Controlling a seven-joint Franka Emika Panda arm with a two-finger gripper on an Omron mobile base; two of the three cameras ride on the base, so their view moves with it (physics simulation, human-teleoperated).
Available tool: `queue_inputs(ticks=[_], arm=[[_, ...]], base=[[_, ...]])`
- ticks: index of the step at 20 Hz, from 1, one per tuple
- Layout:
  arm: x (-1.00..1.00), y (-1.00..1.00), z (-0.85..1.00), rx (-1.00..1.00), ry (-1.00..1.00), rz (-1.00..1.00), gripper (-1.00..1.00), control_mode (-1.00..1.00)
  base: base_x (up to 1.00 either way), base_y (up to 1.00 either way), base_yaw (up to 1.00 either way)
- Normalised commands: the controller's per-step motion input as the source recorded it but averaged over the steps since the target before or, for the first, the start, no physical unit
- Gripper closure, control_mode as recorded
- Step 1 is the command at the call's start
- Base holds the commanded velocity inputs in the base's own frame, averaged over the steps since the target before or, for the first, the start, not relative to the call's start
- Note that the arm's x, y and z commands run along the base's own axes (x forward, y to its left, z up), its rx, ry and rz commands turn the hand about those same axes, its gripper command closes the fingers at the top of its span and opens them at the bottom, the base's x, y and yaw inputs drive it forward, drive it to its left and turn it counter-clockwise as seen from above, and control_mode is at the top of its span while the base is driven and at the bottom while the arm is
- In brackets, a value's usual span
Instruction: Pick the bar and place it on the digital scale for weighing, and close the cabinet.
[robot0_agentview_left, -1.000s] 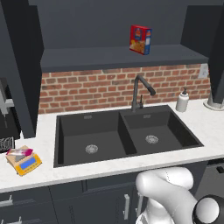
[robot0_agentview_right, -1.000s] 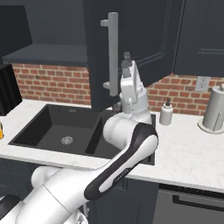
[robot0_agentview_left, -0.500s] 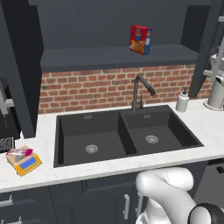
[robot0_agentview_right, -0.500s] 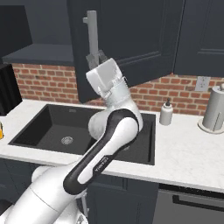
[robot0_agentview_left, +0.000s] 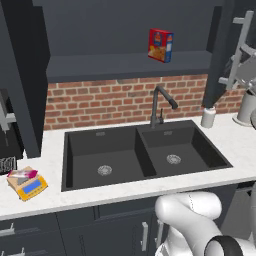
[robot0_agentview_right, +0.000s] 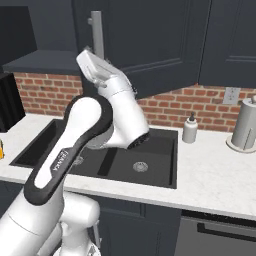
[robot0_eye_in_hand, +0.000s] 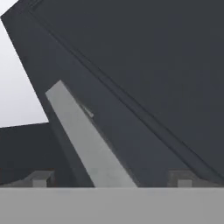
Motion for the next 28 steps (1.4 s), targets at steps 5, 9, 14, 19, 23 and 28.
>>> queue_inputs(ticks=[5, 9, 14, 19, 23, 28], arm=[[0.64, 0.26, -0.01, 0.00, 0.47, -0.27, -1.00, -1.00], [0.93, 0.00, -0.30, 0.12, 0.25, -0.17, -1.00, -1.00], [1.00, -0.01, -0.58, 0.21, 0.13, -0.08, -1.00, -1.00], [1.00, -0.02, -0.27, 0.21, 0.09, -0.04, -1.00, -1.00], [1.00, -0.08, -0.01, 0.16, 0.10, 0.00, -1.00, -1.00], [1.00, -0.05, 0.00, 0.08, 0.14, 0.00, -1.00, -1.00]], base=[[0.00, 0.00, 0.00], [0.00, 0.00, 0.00], [0.00, 0.00, 0.00], [0.00, 0.00, 0.00], [0.00, 0.00, 0.00], [0.00, 0.00, 0.00]])
